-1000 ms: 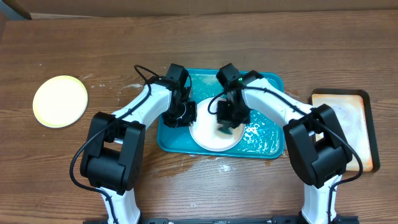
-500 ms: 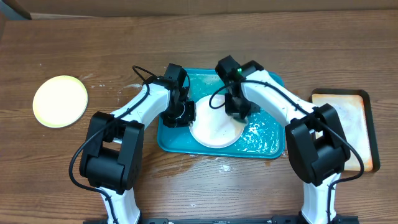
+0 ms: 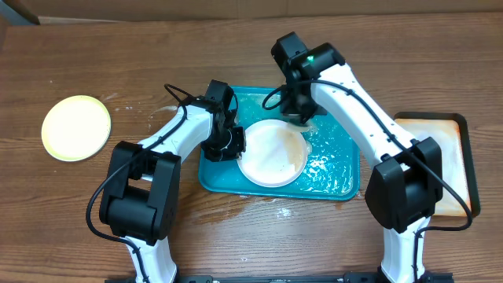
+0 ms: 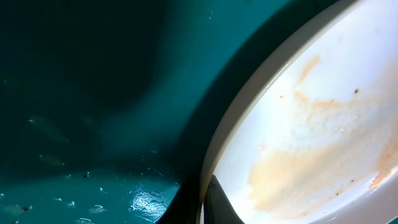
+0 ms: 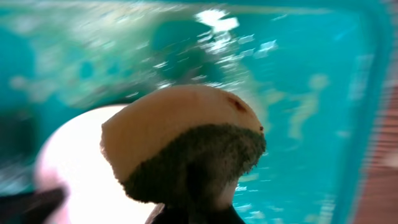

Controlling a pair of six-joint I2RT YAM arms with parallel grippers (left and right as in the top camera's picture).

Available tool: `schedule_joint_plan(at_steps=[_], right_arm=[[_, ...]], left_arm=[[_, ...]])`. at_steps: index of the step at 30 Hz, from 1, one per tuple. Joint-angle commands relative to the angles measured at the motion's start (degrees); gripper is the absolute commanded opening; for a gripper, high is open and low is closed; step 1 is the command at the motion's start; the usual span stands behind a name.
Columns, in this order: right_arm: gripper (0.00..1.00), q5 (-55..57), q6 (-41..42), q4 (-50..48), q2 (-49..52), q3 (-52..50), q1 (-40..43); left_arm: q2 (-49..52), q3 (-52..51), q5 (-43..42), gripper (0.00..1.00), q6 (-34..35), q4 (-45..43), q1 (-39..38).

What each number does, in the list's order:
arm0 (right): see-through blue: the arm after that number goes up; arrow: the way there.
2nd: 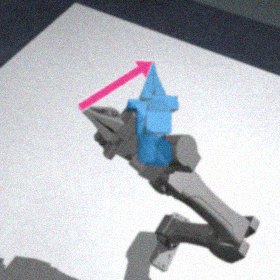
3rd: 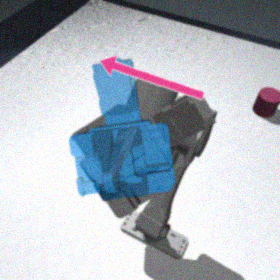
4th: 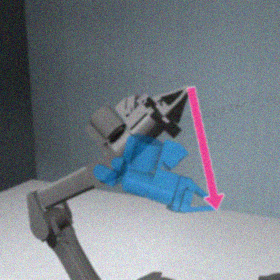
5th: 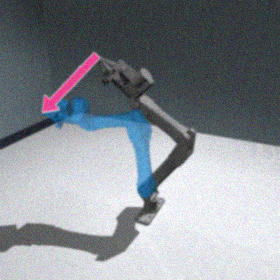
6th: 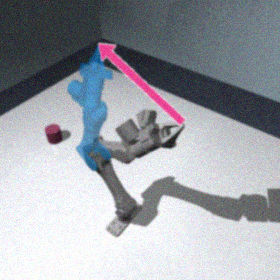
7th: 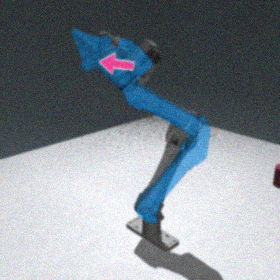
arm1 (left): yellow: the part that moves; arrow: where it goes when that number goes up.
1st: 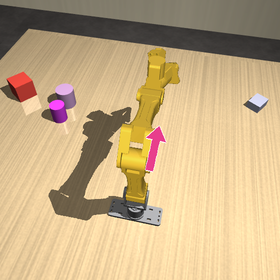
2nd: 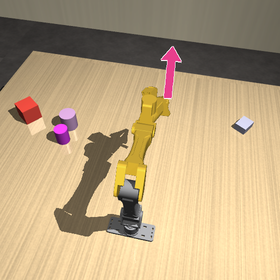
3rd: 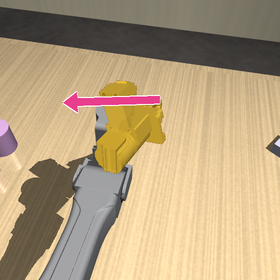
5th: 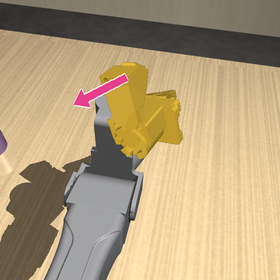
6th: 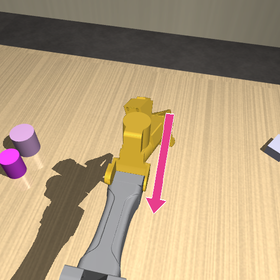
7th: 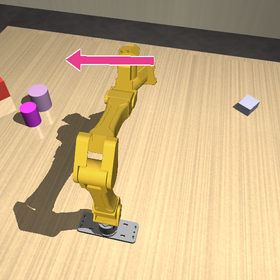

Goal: Clean dirty plates on tray and stack at the side
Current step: 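Scrub the white plate with the right gripper's sponge while left holds it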

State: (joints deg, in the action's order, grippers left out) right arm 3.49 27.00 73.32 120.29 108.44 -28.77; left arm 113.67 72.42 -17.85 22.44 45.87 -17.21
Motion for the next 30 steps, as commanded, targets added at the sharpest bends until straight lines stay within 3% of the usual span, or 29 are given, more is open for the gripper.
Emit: schedule_joint_plan(at_steps=[1,7,17,24,30], right_arm=[[0.04,-10.1,1.7,-3.8,-0.4,-4.7,-3.4],[0.04,-12.6,6.7,-14.3,-0.4,-14.9,-8.6],[0.04,-12.4,10.8,-21.2,-0.4,-23.3,-10.5],[0.04,-4.7,12.3,-20.1,-0.4,-26.9,-10.5],[0.04,11.5,11.6,-14.6,-0.4,-25.9,-9.7]], left_arm=[[3.3,-2.2,7.3,0.04,1.9,-0.8,0.8],[3.3,-2.2,7.3,0.04,2.0,-0.9,0.8],[3.3,-2.2,5.7,0.04,2.1,-0.9,0.8],[3.3,-2.2,5.7,0.04,2.1,-0.7,0.8],[3.3,-2.2,5.1,0.04,2.0,-0.7,0.8]])
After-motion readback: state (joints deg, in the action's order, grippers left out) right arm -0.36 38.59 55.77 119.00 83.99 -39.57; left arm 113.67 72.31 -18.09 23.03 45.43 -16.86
